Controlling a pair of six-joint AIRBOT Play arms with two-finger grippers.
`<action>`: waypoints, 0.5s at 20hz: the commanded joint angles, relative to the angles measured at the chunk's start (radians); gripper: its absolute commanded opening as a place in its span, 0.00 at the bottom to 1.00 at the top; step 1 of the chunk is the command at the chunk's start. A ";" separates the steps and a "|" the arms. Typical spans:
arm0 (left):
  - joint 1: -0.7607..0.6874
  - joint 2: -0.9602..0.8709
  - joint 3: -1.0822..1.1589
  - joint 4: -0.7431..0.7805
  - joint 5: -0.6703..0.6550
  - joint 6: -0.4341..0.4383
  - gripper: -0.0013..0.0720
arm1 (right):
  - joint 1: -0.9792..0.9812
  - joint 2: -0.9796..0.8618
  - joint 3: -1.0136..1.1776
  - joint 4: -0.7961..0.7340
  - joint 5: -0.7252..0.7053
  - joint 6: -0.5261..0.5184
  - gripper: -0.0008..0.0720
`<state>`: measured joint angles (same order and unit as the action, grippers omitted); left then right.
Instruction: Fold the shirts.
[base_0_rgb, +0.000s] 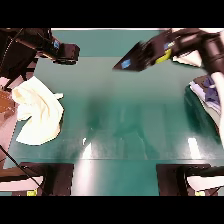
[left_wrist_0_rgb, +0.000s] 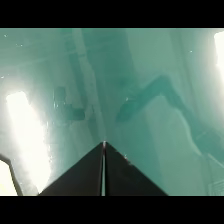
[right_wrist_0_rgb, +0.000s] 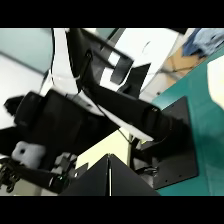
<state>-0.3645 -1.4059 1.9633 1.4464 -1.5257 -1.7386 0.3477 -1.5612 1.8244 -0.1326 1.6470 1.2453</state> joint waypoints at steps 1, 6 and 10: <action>0.001 0.000 0.000 0.000 0.000 0.000 0.05 | 0.091 -0.037 -0.004 0.011 -0.038 -0.023 0.03; 0.001 0.000 0.000 0.000 0.048 0.000 0.05 | 0.079 -0.037 -0.004 0.009 -0.043 -0.019 0.03; 0.001 0.000 0.000 0.000 0.111 0.000 0.05 | 0.079 -0.037 -0.004 0.009 -0.043 -0.019 0.03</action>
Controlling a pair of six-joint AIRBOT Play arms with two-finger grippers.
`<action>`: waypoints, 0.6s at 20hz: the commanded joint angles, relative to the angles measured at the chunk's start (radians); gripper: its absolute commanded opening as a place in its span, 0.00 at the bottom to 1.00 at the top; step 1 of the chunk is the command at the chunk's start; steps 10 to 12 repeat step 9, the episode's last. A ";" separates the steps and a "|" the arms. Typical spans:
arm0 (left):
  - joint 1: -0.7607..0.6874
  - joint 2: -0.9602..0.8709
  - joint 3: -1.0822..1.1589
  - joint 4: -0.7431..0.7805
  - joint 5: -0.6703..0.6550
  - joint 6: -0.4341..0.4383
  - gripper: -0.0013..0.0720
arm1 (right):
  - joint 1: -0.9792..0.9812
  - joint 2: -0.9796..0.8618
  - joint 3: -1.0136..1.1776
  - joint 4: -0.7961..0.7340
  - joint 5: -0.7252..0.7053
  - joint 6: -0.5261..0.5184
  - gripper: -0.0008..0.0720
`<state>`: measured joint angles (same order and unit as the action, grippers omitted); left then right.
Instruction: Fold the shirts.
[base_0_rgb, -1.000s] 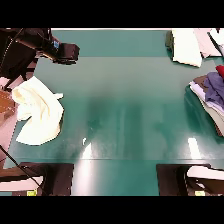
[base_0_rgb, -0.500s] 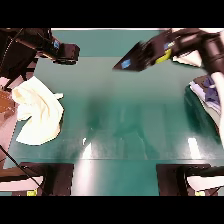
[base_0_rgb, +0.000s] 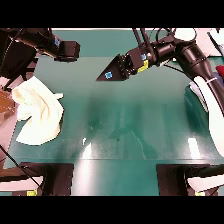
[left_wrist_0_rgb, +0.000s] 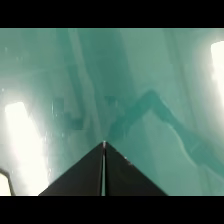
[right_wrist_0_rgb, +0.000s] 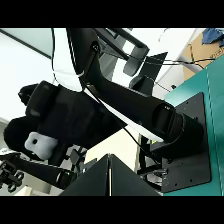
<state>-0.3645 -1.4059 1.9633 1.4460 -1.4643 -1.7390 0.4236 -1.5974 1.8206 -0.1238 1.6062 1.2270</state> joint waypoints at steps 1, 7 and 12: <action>0.001 0.000 0.000 0.000 0.061 0.000 0.05 | 0.003 -0.001 0.000 0.000 -0.002 -0.001 0.03; 0.001 0.000 0.000 0.000 0.096 0.000 0.05 | 0.003 -0.001 0.000 0.000 -0.003 -0.001 0.03; 0.001 0.000 0.000 0.000 0.096 0.000 0.05 | 0.003 -0.001 0.000 0.000 -0.003 -0.001 0.03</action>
